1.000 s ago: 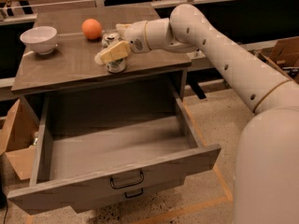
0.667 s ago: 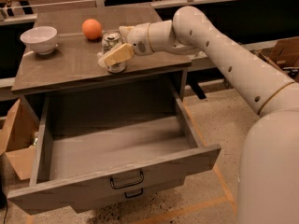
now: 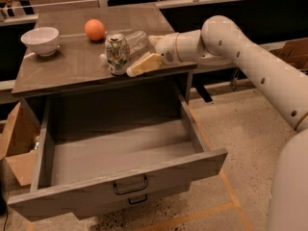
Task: Pick 7up can from top drawer and place on counter
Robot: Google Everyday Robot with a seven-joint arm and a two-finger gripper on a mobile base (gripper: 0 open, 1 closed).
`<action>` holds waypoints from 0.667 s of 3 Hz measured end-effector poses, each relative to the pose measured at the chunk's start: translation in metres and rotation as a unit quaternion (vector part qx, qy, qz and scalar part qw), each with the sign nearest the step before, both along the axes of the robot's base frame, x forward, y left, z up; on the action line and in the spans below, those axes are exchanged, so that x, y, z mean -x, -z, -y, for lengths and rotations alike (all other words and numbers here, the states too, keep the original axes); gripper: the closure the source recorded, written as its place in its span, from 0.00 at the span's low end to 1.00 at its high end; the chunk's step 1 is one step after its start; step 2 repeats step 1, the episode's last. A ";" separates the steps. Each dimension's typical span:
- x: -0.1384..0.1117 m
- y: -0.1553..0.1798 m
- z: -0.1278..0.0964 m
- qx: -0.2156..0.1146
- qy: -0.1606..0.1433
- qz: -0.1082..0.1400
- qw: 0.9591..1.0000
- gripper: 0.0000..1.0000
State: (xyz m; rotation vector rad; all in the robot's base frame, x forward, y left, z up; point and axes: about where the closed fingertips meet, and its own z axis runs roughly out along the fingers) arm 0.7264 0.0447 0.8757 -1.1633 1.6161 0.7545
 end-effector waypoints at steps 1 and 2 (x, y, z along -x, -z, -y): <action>-0.001 0.016 0.043 0.031 0.048 -0.021 0.998 0.00; -0.001 0.016 0.043 0.031 0.048 -0.021 0.998 0.00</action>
Offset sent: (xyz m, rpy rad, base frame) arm 0.0000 0.0000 0.0000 0.0000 0.0000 0.0000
